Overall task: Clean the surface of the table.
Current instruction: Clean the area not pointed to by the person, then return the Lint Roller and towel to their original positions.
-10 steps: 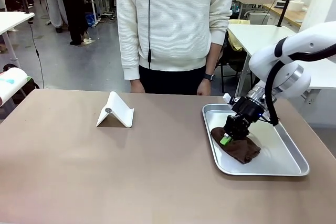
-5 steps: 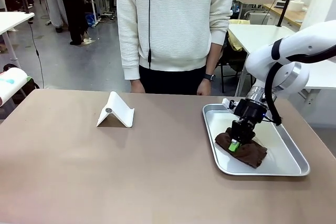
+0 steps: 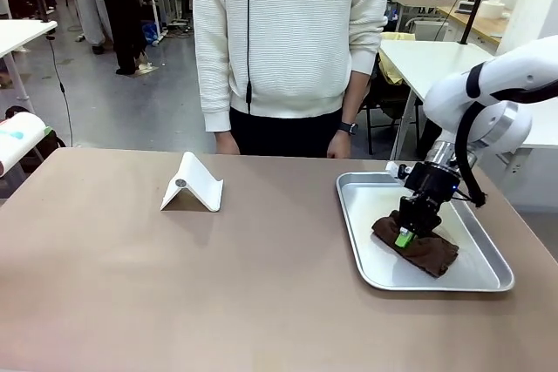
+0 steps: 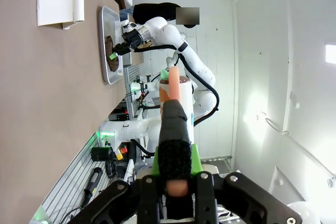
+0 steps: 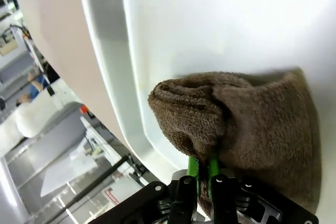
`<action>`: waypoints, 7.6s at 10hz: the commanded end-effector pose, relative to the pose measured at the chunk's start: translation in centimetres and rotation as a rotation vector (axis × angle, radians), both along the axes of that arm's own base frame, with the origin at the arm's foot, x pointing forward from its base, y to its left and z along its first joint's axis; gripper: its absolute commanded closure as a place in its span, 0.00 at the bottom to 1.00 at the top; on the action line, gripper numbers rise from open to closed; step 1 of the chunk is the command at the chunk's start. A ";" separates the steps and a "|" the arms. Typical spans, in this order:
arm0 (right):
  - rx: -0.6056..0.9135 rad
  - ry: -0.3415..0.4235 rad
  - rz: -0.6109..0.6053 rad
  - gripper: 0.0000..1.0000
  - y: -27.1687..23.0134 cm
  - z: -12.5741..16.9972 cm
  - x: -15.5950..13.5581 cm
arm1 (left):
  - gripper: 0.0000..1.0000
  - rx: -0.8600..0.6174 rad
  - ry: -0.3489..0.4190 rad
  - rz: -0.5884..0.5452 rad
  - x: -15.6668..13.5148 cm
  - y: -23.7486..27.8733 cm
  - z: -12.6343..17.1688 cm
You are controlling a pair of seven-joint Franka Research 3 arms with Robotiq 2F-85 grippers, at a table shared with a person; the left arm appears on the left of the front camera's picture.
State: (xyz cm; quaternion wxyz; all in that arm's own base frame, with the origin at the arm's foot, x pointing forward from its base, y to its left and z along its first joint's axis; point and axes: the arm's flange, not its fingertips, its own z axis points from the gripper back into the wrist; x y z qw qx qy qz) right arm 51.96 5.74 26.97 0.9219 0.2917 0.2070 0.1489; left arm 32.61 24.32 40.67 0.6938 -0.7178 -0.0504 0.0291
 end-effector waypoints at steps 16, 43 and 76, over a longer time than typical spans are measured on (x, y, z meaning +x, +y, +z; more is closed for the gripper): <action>0.937 0.007 -0.496 0.93 -9.0 11.1 -7.5 | 0.78 -0.022 -0.004 0.009 -0.1 0.3 0.6; 0.980 -0.222 -0.693 0.93 -15.6 16.2 -13.6 | 0.78 0.058 0.053 0.026 1.0 -1.4 0.6; 0.221 -0.280 -0.478 0.93 16.4 0.4 0.2 | 0.78 1.010 -0.052 0.122 18.8 -36.2 2.2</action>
